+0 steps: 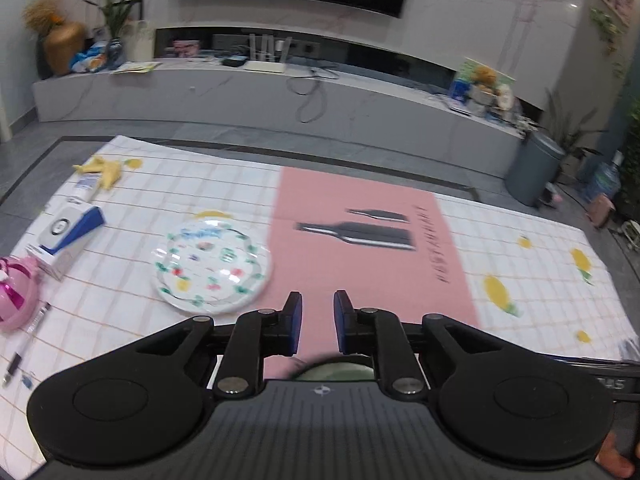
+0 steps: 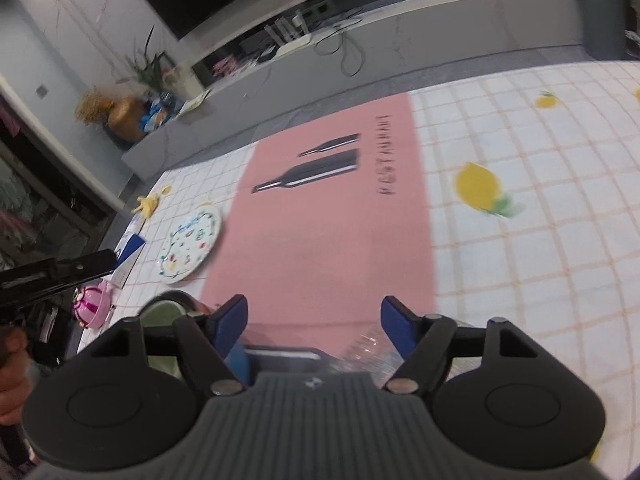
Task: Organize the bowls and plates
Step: 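Move both tools to the white 'Fruity' plate rim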
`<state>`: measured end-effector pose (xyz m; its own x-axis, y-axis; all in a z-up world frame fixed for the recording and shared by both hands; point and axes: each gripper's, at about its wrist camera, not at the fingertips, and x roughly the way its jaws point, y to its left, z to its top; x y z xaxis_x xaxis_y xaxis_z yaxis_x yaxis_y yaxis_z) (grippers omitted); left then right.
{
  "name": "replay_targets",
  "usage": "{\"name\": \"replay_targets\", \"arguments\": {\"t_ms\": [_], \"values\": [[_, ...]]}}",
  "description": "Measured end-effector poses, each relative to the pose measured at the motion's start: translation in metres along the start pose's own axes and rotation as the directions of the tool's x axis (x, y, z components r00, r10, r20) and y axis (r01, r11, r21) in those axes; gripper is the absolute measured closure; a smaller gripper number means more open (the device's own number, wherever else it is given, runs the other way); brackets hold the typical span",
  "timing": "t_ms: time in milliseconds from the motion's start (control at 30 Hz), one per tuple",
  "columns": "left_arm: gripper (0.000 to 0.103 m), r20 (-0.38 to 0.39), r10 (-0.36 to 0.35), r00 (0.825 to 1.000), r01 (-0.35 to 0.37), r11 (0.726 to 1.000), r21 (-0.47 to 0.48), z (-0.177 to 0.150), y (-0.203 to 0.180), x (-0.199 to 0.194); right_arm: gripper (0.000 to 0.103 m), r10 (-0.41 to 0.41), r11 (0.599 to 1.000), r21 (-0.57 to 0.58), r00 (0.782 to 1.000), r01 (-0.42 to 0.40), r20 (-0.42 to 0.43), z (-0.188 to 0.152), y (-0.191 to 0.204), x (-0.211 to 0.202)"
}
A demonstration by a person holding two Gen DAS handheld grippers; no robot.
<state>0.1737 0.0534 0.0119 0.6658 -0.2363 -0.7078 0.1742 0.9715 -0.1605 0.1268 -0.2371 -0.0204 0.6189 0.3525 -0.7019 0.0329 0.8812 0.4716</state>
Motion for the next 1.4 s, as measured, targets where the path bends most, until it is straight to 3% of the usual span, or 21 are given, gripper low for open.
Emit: {"name": "replay_targets", "arguments": {"t_ms": [200, 367, 467, 700, 833, 933, 1067, 1200, 1400], "values": [[0.082, 0.044, 0.120, 0.992, -0.122, 0.992, 0.033, 0.007, 0.044, 0.033, 0.030, -0.074, 0.995, -0.074, 0.990, 0.065, -0.116, 0.030, 0.051, 0.055], [0.082, 0.020, 0.096, 0.995, -0.092, 0.987, -0.132, 0.012, 0.096, 0.063, 0.030, -0.031, 0.998, -0.051, 0.983, 0.022, -0.181, 0.057, 0.082, 0.093], [0.082, -0.014, 0.109, 0.994, -0.110, 0.974, -0.199, 0.015, 0.121, 0.081, 0.030, -0.003, 1.000, -0.029, 0.979, -0.003, -0.202, 0.072, 0.101, 0.119], [0.082, -0.028, 0.156, 0.987, -0.159, 0.967, -0.201, 0.009, 0.152, 0.102, 0.048, 0.003, 1.000, 0.014, 0.963, 0.001, -0.269, 0.085, 0.123, 0.190], [0.082, -0.063, 0.119, 0.991, -0.131, 0.956, -0.263, 0.004, 0.173, 0.117, 0.051, -0.018, 1.000, -0.001, 0.952, 0.019, -0.305, 0.087, 0.127, 0.220], [0.082, -0.041, 0.139, 0.989, -0.145, 0.948, -0.283, 0.003, 0.183, 0.119, 0.052, -0.013, 1.000, 0.001, 0.951, 0.014, -0.309, 0.089, 0.128, 0.235], [0.082, -0.024, 0.053, 0.998, -0.058, 0.946, -0.320, 0.001, 0.189, 0.123, 0.055, -0.004, 1.000, 0.013, 0.949, 0.009, -0.315, 0.089, 0.126, 0.250], [0.082, -0.031, 0.051, 0.998, -0.058, 0.941, -0.333, -0.001, 0.194, 0.128, 0.063, 0.005, 0.999, 0.039, 0.943, 0.009, -0.334, 0.089, 0.122, 0.262], [0.082, -0.040, 0.007, 0.999, -0.022, 0.927, -0.374, -0.004, 0.201, 0.134, 0.063, 0.010, 0.999, 0.033, 0.944, 0.001, -0.329, 0.091, 0.126, 0.267]]}}
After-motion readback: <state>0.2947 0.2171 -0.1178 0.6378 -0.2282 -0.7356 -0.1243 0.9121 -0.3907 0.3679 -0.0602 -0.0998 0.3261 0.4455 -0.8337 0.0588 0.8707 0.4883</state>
